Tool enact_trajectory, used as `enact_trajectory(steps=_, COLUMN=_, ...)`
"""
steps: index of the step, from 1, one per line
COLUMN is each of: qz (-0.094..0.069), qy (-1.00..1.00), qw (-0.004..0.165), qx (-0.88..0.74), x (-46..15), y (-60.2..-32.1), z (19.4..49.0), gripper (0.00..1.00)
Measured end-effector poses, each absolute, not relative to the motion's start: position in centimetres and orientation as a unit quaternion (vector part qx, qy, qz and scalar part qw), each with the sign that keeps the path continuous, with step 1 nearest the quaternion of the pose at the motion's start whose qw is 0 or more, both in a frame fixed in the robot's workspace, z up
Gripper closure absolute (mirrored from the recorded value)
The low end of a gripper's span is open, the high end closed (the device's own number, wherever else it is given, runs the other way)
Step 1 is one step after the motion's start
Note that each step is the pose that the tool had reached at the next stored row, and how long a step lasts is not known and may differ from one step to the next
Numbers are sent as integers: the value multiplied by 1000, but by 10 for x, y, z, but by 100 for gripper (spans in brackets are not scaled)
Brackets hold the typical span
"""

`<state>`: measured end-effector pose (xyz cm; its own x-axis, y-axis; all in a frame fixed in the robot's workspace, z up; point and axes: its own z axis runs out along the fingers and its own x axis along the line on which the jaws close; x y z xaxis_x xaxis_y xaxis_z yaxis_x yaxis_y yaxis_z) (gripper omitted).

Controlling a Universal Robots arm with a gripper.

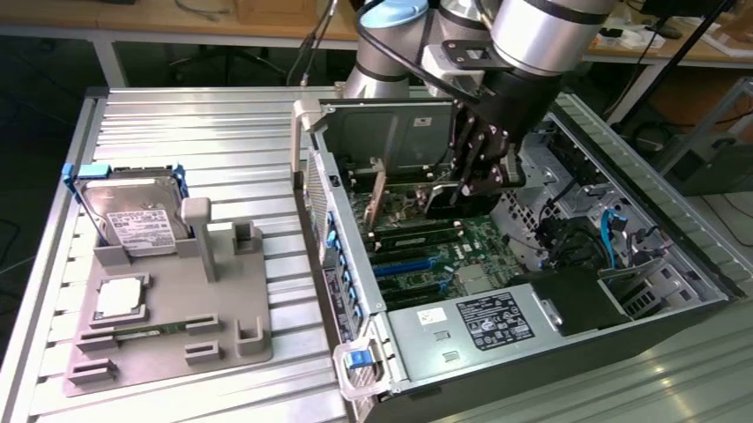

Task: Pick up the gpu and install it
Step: 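Insert the gpu into the slot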

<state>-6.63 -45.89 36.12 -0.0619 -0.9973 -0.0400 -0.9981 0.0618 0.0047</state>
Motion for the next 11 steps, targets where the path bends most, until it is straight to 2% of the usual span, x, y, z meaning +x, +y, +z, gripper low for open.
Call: enact_trajectory(steps=11, qz=15, qy=729, qw=13, qx=-685, x=-67, y=-469, z=345, gripper=73)
